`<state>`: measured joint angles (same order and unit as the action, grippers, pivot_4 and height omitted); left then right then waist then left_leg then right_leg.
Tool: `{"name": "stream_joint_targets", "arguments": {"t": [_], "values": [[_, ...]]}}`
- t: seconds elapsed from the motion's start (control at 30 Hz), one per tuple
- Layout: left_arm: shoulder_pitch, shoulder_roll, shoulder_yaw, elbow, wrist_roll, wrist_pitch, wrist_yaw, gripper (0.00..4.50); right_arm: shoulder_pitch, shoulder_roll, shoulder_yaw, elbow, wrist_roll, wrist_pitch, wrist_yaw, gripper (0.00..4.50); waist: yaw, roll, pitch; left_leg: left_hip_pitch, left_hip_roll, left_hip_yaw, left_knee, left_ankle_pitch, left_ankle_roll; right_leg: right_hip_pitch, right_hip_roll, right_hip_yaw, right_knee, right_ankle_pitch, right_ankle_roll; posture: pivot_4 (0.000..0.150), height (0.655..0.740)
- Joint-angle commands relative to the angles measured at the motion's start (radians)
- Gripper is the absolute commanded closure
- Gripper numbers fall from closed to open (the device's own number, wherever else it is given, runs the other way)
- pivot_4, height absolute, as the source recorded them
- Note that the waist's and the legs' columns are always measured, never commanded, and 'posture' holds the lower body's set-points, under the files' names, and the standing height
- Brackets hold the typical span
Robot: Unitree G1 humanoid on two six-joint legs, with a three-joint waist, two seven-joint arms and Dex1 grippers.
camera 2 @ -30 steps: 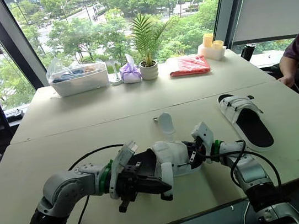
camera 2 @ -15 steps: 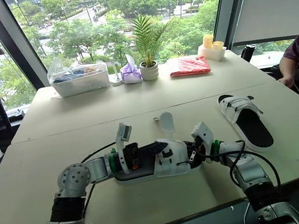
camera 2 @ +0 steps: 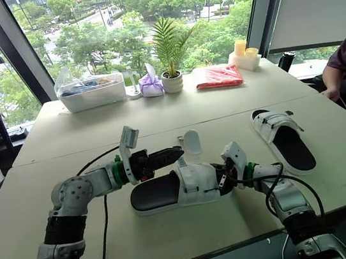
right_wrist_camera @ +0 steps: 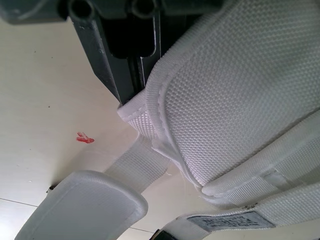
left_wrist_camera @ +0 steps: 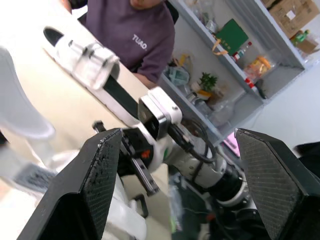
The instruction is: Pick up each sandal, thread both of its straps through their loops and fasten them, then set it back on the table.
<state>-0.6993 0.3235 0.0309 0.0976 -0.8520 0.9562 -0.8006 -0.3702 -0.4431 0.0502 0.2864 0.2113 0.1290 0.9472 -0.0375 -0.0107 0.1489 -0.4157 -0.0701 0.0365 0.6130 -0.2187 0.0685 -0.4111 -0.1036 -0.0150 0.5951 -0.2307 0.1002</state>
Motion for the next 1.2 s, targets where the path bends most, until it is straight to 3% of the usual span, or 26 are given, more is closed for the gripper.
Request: {"name": "stream_joint_targets", "arguments": {"t": [0.03, 0.17, 0.43, 0.53, 0.73, 0.87, 1.2], "values": [[-0.082, 0.006, -0.055, 0.172, 0.192, -0.223, -0.023, 0.81, 0.028, 0.014, 0.036, 0.056, -0.031, 0.027, -0.017, 4.5, -0.001, 0.0, 0.0, 0.0, 0.0, 0.0, 0.0, 0.0, 0.0, 0.0, 0.0, 0.0, 0.0, 0.0, 0.0, 0.15, 0.7388], [-0.147, -0.015, -0.117, 0.398, 0.336, -0.388, -0.093, 0.81, 0.021, 0.02, 0.039, 0.061, -0.033, 0.025, -0.021, 4.5, -0.004, -0.001, 0.0, 0.001, 0.0, 0.0, -0.001, 0.0, 0.0, 0.0, 0.0, 0.0, -0.001, 0.0, 0.0, 0.15, 0.7388], [-0.203, -0.083, -0.108, 0.603, 0.4, -0.424, -0.207, 0.81, 0.027, 0.019, 0.036, 0.054, -0.034, 0.025, -0.027, 4.5, -0.006, -0.002, 0.0, -0.001, 0.0, 0.0, -0.001, 0.0, 0.0, -0.002, 0.0, 0.0, 0.0, 0.0, 0.0, 0.15, 0.7388], [-0.211, -0.1, -0.102, 0.626, 0.413, -0.432, -0.229, 1.57, 0.033, 0.02, 0.035, 0.049, -0.033, 0.026, -0.031, 4.5, -0.005, -0.003, 0.0, -0.001, 0.0, 0.0, -0.001, 0.0, 0.0, -0.002, 0.0, 0.0, 0.0, 0.0, 0.0, 0.15, 0.7388], [-0.241, -0.115, -0.036, 0.647, 0.382, -0.414, -0.245, 4.49, 0.036, 0.021, 0.035, 0.045, -0.033, 0.028, -0.035, 4.5, -0.005, -0.004, 0.0, -0.002, 0.0, 0.0, -0.001, 0.0, 0.0, -0.002, 0.0, 0.0, 0.0, 0.0, 0.001, 0.15, 0.7388], [-0.248, -0.112, -0.023, 0.698, 0.419, -0.429, -0.215, 4.49, 0.037, 0.021, 0.037, 0.043, -0.031, 0.028, -0.036, 4.5, -0.005, -0.005, 0.0, -0.001, 0.0, 0.0, 0.0, 0.0, 0.0, -0.001, 0.0, 0.0, 0.0, 0.001, 0.001, 0.15, 0.7388], [-0.181, -0.119, -0.161, 0.692, 0.598, -0.563, -0.244, 4.49, 0.038, 0.02, 0.039, 0.042, -0.032, 0.028, -0.037, 4.5, -0.005, -0.006, 0.0, -0.001, 0.0, 0.0, 0.0, 0.0, 0.0, -0.001, 0.0, 0.0, 0.0, 0.001, 0.001, 0.15, 0.7388]]}}
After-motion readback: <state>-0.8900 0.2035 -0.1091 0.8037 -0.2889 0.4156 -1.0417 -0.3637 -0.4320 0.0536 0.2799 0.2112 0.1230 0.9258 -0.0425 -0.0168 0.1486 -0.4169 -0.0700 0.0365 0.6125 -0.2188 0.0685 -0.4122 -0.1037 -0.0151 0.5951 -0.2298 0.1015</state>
